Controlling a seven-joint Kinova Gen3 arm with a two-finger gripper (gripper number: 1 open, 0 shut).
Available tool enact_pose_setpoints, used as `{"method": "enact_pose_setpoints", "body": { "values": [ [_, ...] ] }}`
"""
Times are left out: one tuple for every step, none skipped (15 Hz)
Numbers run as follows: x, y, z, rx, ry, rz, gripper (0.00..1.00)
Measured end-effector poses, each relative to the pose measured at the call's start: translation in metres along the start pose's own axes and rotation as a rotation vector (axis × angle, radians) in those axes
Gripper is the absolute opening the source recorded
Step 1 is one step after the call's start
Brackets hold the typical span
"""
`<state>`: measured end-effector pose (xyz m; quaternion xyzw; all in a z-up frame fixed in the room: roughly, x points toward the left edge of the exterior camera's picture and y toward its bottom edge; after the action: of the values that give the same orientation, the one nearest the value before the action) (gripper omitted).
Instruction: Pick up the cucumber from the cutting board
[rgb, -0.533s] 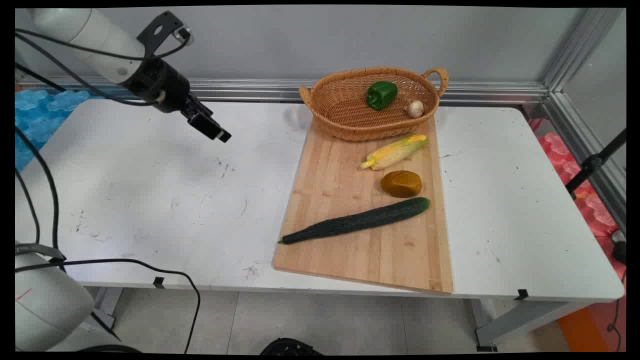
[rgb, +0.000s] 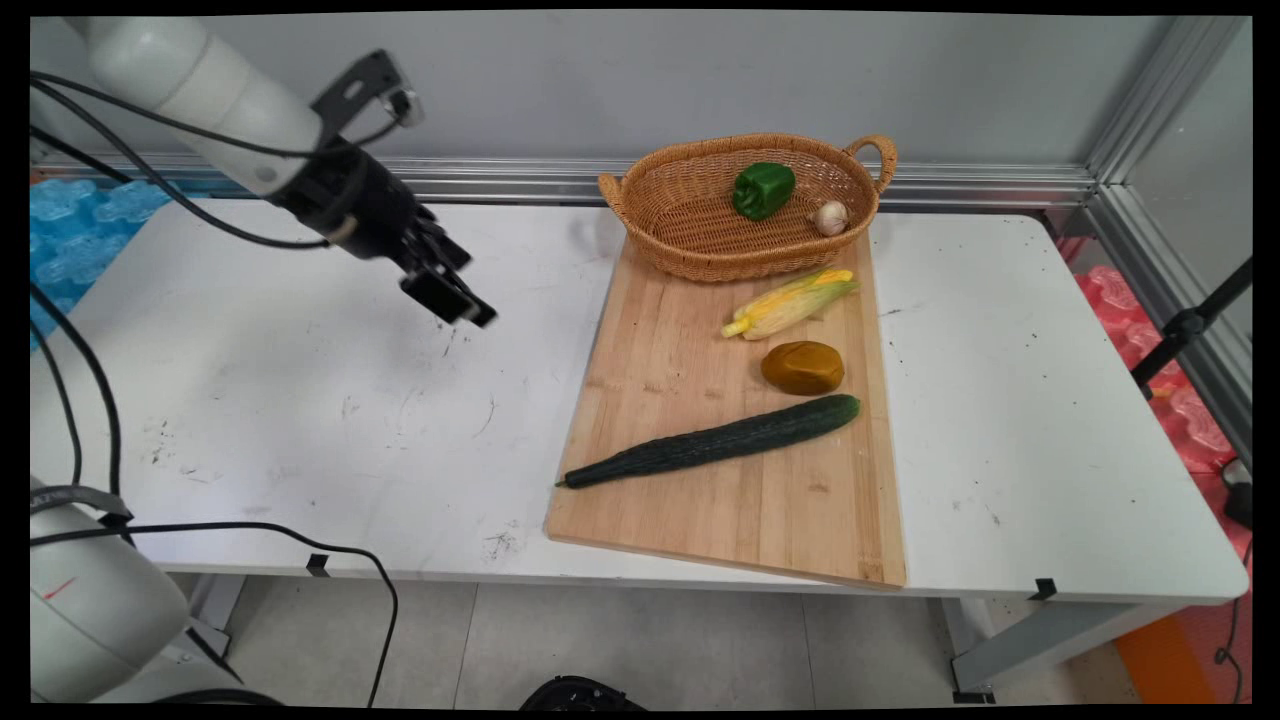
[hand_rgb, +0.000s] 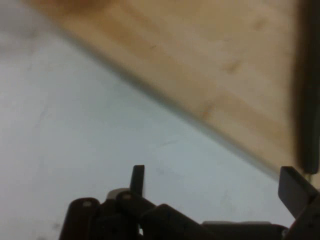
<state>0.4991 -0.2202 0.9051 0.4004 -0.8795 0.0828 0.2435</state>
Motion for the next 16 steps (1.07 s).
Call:
{"method": "enact_pose_setpoints", "body": {
  "values": [
    [0.006, 0.008, 0.007, -0.022, -0.001, 0.024, 1.00],
    [0.011, 0.015, 0.013, -0.039, -0.004, 0.043, 1.00],
    [0.017, 0.024, 0.021, -0.059, -0.006, 0.064, 1.00],
    [0.023, 0.031, 0.030, -0.076, -0.008, 0.083, 1.00],
    [0.028, 0.038, 0.038, -0.088, -0.012, 0.099, 1.00],
    [0.032, 0.043, 0.044, -0.098, -0.013, 0.111, 1.00],
    [0.037, 0.048, 0.051, -0.106, -0.016, 0.121, 1.00],
    [0.040, 0.052, 0.057, -0.113, -0.018, 0.127, 1.00],
    [0.045, 0.058, 0.066, -0.121, -0.022, 0.137, 1.00],
    [0.052, 0.065, 0.078, -0.129, -0.026, 0.148, 1.00],
    [0.058, 0.071, 0.089, -0.135, -0.030, 0.156, 1.00],
    [0.063, 0.076, 0.099, -0.138, -0.034, 0.163, 1.00],
    [0.069, 0.082, 0.110, -0.140, -0.039, 0.169, 1.00],
    [0.074, 0.088, 0.121, -0.139, -0.044, 0.174, 1.00],
    [0.078, 0.093, 0.130, -0.138, -0.049, 0.178, 1.00],
    [0.083, 0.099, 0.141, -0.136, -0.055, 0.182, 1.00]
  ]
}}
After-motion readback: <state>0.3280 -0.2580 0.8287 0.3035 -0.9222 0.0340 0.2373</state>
